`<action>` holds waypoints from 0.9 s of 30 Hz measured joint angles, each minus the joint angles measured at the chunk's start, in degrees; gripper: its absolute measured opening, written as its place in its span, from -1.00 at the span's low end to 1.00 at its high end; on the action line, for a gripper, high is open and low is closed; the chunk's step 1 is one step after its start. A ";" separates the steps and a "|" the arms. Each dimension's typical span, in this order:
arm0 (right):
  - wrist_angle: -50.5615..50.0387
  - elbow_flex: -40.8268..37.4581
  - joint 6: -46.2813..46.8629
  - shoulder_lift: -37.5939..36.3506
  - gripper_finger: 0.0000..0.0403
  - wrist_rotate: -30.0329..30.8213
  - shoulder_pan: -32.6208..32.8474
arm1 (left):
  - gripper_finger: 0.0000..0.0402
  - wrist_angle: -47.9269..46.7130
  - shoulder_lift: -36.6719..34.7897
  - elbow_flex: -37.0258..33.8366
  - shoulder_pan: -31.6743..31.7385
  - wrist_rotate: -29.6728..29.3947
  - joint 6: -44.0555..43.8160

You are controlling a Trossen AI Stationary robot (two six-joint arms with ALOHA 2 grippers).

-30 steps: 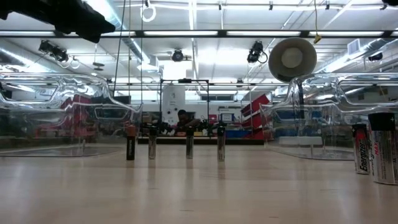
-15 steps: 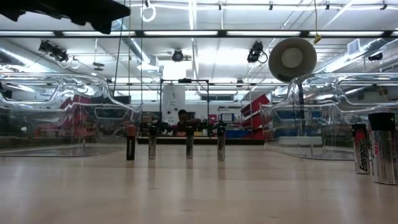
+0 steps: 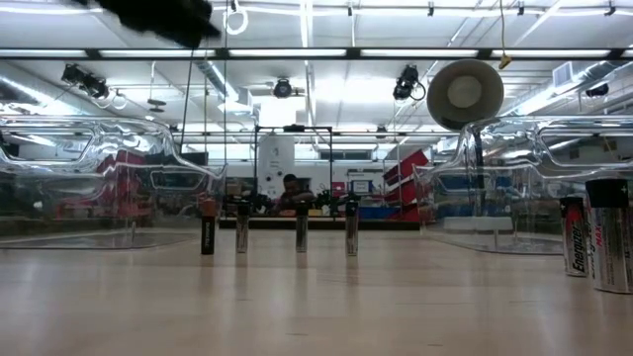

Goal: Sort batteries
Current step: Put the black battery into the left transparent bin

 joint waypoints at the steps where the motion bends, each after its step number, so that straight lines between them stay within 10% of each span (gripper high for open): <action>1: -0.84 0.00 0.72 -0.31 -0.99 0.03 0.30 | -1.00 -2.34 0.00 2.23 -0.86 1.91 -0.98; 9: -5.09 0.00 3.60 -1.01 -0.99 0.02 2.60 | -1.00 -20.21 1.10 16.01 -10.52 2.51 -17.84; 18: -6.34 0.00 9.78 -1.01 -0.99 -0.07 8.73 | -1.00 -33.04 3.27 17.24 -23.27 2.82 -51.09; 27: -5.63 -0.02 11.63 -1.01 -0.99 -0.24 15.47 | -1.00 -31.80 13.84 17.22 -35.04 2.82 -60.67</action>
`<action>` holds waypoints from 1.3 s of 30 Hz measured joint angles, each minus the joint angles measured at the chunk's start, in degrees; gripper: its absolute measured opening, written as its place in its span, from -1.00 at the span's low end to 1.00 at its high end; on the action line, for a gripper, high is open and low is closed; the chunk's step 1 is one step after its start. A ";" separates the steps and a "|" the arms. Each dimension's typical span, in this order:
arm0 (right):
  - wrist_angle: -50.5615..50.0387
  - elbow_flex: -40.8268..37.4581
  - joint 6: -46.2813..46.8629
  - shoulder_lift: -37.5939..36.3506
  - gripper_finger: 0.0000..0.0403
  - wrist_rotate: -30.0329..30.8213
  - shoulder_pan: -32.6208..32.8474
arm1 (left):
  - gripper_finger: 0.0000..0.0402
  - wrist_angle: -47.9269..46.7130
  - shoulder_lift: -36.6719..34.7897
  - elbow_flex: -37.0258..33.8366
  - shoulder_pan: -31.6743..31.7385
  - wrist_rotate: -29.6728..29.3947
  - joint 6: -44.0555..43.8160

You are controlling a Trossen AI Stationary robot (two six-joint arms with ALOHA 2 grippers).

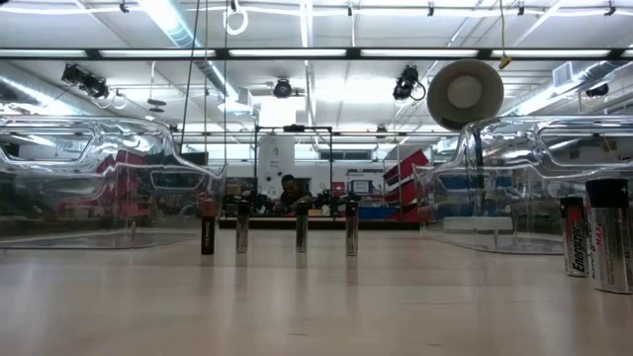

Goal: Sort batteries
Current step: Put the black battery into the left transparent bin

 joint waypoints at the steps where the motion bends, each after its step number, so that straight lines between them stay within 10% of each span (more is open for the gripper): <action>1: 0.15 0.00 -0.45 0.00 -1.00 0.00 0.10 | -1.00 0.92 1.36 -0.03 -1.17 0.04 -0.42; 29: 0.10 -0.02 -3.46 0.04 -0.99 0.02 -1.95 | -0.98 -2.21 14.03 -0.05 -4.19 -11.82 -7.70; 39: -0.01 -0.02 -3.38 0.07 -0.99 0.02 -1.95 | -0.67 -5.69 14.03 -0.09 -3.83 -12.28 -11.93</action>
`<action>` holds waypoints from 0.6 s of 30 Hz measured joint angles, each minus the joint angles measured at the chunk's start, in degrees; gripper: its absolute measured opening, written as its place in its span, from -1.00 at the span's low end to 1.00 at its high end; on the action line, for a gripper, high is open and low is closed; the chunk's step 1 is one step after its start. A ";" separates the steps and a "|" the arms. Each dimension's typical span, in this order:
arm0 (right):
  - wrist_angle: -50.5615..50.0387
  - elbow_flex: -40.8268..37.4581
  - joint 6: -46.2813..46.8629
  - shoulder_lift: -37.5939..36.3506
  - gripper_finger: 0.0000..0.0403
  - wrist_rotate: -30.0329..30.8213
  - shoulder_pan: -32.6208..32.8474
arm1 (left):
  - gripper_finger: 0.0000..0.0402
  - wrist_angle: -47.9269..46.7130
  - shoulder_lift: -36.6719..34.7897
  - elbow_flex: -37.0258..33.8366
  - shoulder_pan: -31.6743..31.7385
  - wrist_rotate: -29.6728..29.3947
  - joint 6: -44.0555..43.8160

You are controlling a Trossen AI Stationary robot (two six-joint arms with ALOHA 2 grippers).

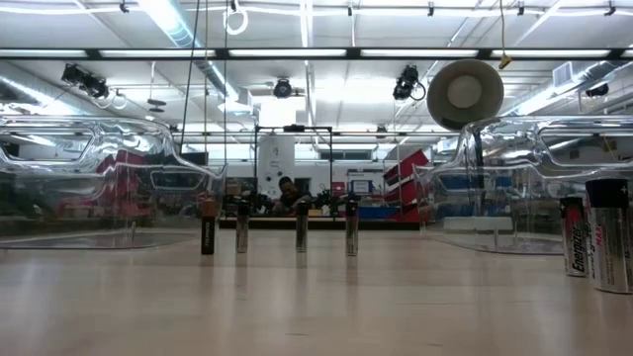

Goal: Sort batteries
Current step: Put the black battery into the left transparent bin

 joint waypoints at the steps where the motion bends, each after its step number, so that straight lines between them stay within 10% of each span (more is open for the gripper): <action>1: -0.02 -0.02 -0.04 0.00 -0.99 0.00 0.00 | -0.62 0.09 0.00 0.00 0.00 -0.05 -0.68; 18: -0.04 -0.04 0.27 0.00 -0.99 0.00 0.04 | -0.39 0.17 0.10 0.00 -1.15 -2.33 -5.30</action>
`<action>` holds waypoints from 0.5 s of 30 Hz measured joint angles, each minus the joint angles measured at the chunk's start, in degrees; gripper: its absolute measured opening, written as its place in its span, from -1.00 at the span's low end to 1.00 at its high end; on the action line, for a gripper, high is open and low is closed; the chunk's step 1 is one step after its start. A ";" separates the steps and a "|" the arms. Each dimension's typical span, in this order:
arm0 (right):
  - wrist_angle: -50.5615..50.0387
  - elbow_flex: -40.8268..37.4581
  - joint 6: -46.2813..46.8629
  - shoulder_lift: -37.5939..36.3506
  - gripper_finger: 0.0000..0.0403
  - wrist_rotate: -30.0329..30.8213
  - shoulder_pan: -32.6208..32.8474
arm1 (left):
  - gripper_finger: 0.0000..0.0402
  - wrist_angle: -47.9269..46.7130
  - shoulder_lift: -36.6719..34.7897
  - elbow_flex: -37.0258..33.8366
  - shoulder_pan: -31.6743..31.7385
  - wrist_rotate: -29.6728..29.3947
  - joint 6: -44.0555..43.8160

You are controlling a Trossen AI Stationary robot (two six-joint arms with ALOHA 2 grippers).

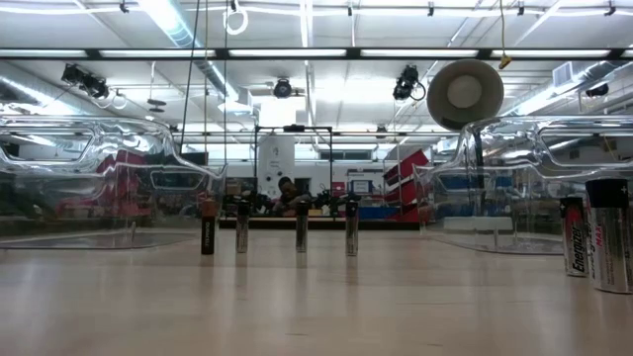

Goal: Sort batteries
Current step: Put the black battery into the left transparent bin

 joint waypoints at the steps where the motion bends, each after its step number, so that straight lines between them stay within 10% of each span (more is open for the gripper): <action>1: 0.00 0.00 0.00 0.00 -0.99 0.00 0.00 | -0.39 0.04 0.15 0.00 -0.15 -0.08 -0.52; 15: -0.32 0.00 0.82 0.02 -0.99 0.00 0.00 | -0.39 1.99 5.08 -0.05 -1.23 -0.59 -4.07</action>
